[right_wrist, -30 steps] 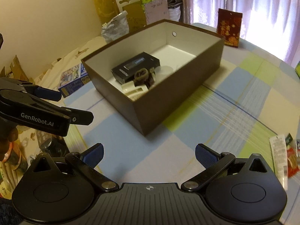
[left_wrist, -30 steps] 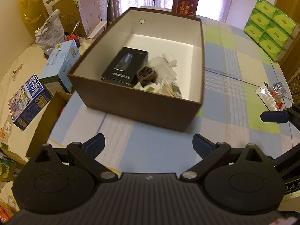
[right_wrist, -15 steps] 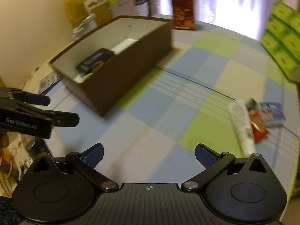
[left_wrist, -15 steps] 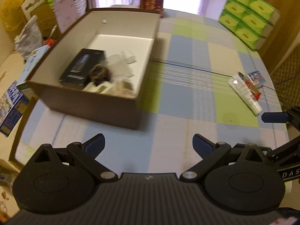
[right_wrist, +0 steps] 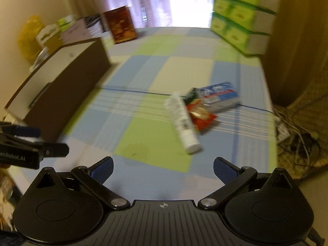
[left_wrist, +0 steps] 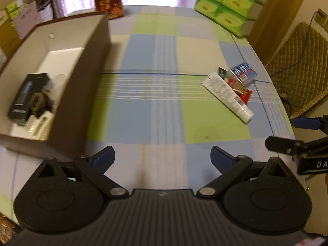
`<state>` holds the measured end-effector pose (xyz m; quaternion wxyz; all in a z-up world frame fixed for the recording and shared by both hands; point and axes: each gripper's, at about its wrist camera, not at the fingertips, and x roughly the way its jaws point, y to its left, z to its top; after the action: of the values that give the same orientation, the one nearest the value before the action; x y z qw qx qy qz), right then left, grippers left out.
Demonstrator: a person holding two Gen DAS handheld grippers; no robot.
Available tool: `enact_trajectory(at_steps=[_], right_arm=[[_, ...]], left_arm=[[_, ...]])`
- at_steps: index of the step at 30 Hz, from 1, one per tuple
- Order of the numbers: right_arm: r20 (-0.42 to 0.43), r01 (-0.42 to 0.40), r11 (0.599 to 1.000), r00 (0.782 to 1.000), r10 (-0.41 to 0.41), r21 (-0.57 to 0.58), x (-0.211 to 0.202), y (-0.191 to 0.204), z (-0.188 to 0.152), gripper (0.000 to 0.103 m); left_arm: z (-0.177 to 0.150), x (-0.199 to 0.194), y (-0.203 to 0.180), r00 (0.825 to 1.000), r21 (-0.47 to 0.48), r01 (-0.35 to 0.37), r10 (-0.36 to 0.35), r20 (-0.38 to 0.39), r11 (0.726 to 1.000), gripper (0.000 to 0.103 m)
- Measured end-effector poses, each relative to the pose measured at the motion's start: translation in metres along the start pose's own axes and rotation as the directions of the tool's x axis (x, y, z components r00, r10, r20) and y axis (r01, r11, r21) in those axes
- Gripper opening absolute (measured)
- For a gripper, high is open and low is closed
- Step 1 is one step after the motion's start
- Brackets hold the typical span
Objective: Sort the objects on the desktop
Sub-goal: 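Withdraw both tools from the box back toward the remaining items, then grasp the white tube with left tool while right tool grasps red snack packet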
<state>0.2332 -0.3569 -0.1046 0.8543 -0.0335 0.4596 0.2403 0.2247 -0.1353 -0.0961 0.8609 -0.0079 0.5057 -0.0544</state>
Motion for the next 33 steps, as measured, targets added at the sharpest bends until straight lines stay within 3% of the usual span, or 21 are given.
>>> enact_trajectory(at_steps=[8, 16, 19, 26, 33], right_arm=[[0.061, 0.078, 0.993, 0.995, -0.084, 0.092, -0.001, -0.048, -0.004, 0.100], [0.101, 0.093, 0.991, 0.990, -0.102, 0.094, 0.009, -0.074, 0.001, 0.070], [0.100, 0.099, 0.992, 0.989, -0.107, 0.084, 0.017, -0.081, 0.006, 0.065], [0.091, 0.117, 0.989, 0.988, -0.125, 0.089, 0.035, -0.098, 0.017, 0.064], [0.078, 0.126, 0.986, 0.988, -0.135, 0.112, 0.048, -0.113, 0.025, 0.064]], left_arm=[[0.020, 0.034, -0.032, 0.998, 0.047, 0.056, -0.055, -0.023, 0.997, 0.098], [0.046, 0.062, -0.064, 0.995, 0.104, 0.100, -0.098, -0.023, 0.989, 0.097], [0.056, 0.075, -0.075, 0.992, 0.101, 0.125, -0.123, -0.028, 0.987, 0.096], [0.076, 0.108, -0.098, 0.983, 0.084, 0.184, -0.181, -0.041, 0.979, 0.094], [0.087, 0.143, -0.114, 0.988, 0.111, 0.148, -0.143, -0.053, 0.983, 0.092]])
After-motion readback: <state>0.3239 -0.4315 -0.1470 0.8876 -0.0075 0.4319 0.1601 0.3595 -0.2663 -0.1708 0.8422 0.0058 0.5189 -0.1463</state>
